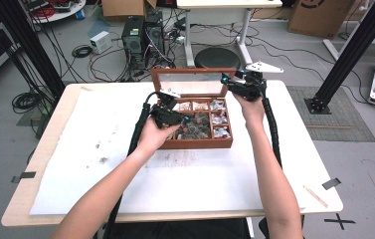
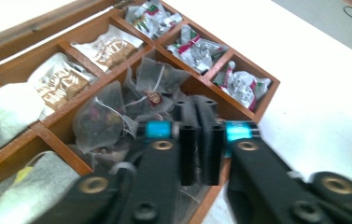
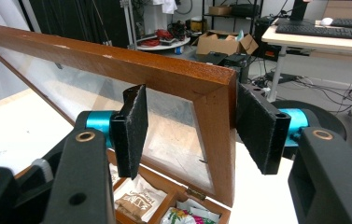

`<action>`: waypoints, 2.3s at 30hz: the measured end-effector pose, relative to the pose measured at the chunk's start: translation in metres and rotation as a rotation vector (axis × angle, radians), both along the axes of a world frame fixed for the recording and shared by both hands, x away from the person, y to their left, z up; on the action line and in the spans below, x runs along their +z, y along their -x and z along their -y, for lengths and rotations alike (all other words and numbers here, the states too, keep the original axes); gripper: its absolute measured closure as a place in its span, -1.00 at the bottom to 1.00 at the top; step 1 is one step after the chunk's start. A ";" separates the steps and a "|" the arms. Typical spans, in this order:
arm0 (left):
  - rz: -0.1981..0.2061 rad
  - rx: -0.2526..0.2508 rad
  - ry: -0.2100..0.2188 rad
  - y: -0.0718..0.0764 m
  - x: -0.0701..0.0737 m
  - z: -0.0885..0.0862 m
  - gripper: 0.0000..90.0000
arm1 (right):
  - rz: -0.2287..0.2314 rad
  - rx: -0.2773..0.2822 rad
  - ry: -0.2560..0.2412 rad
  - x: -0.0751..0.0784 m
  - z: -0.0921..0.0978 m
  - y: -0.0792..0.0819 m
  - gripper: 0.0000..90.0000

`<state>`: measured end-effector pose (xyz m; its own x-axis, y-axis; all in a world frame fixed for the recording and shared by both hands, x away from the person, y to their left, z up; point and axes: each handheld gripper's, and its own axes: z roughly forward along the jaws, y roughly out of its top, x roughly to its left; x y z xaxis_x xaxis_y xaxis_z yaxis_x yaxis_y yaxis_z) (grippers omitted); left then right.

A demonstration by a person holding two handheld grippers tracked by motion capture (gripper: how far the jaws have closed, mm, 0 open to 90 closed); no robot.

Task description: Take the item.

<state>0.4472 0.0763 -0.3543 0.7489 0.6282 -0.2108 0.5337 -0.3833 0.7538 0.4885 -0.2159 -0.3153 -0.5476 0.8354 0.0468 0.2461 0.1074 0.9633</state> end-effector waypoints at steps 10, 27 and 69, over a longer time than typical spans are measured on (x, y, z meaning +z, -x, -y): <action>-0.019 0.050 -0.046 -0.009 -0.012 0.008 0.36 | -0.001 0.000 0.003 0.000 0.000 0.000 0.01; -0.091 0.102 -0.120 -0.022 -0.036 0.023 0.62 | -0.001 0.003 0.006 0.000 0.000 0.000 0.01; 0.138 0.035 0.079 0.042 0.058 -0.052 0.99 | 0.002 -0.001 -0.004 -0.001 0.000 -0.002 0.02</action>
<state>0.4056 0.1279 -0.2968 0.7518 0.6403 -0.1574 0.4355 -0.3029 0.8477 0.4910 -0.2162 -0.3162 -0.5466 0.8360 0.0493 0.2447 0.1031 0.9641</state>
